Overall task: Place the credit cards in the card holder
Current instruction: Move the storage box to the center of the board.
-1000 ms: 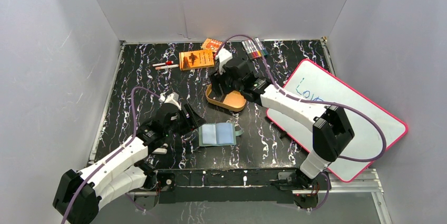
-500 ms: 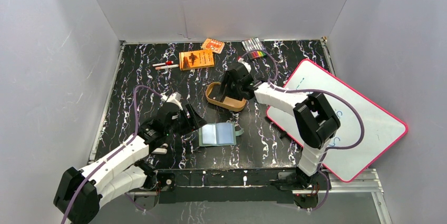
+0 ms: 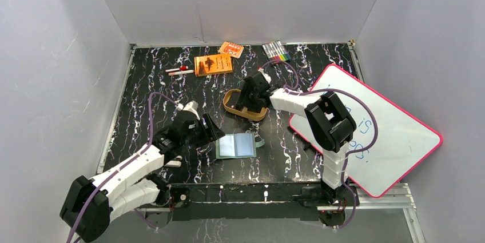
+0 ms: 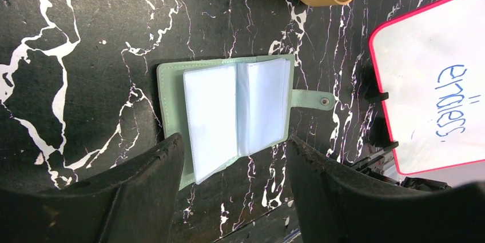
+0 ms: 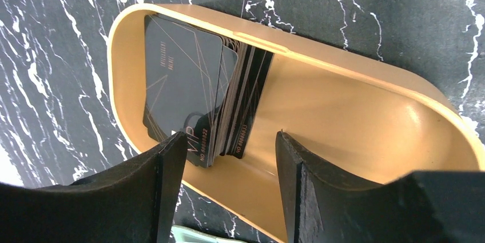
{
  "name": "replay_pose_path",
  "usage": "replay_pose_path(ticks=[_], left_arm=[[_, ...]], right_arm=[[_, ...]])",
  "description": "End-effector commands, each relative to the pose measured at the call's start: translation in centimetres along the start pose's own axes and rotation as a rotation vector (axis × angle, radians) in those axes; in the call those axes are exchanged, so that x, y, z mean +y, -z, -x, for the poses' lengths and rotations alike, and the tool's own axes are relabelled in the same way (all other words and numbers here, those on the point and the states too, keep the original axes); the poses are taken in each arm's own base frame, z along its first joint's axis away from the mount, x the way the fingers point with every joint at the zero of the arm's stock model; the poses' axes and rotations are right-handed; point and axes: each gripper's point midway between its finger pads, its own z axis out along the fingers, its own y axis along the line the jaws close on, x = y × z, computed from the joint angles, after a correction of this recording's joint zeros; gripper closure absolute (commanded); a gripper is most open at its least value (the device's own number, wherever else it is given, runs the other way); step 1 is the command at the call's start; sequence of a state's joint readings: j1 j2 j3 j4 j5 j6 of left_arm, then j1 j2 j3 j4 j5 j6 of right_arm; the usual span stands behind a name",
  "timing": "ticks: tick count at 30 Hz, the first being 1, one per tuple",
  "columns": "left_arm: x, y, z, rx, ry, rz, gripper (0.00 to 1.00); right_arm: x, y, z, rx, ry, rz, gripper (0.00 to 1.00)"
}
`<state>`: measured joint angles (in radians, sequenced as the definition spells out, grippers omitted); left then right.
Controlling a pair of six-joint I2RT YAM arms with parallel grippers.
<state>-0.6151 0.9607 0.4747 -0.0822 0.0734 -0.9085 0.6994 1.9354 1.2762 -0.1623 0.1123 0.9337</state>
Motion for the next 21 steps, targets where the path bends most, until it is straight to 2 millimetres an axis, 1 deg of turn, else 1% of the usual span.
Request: replay_pose_path(ticks=[1, 6, 12, 18, 21], left_arm=[[-0.2, -0.1, 0.1, 0.0, -0.008, -0.02, 0.37], [-0.3, -0.1, 0.1, -0.002, -0.003, -0.023, 0.37], [-0.2, -0.2, -0.1, 0.002, -0.003, -0.024, 0.37], [-0.3, -0.2, -0.1, 0.0, 0.002, -0.03, 0.37], [-0.2, -0.2, -0.2, 0.002, 0.004, -0.03, 0.37]], right_arm=[[2.0, 0.1, 2.0, -0.049, -0.055, 0.044, 0.36], [1.6, -0.4, 1.8, -0.047, -0.071, 0.029, 0.39], [0.3, -0.5, 1.4, -0.041, -0.062, -0.006, 0.44], [-0.4, 0.1, 1.6, -0.057, -0.08, -0.017, 0.47], [-0.2, 0.4, 1.7, -0.063, -0.081, -0.003, 0.48]])
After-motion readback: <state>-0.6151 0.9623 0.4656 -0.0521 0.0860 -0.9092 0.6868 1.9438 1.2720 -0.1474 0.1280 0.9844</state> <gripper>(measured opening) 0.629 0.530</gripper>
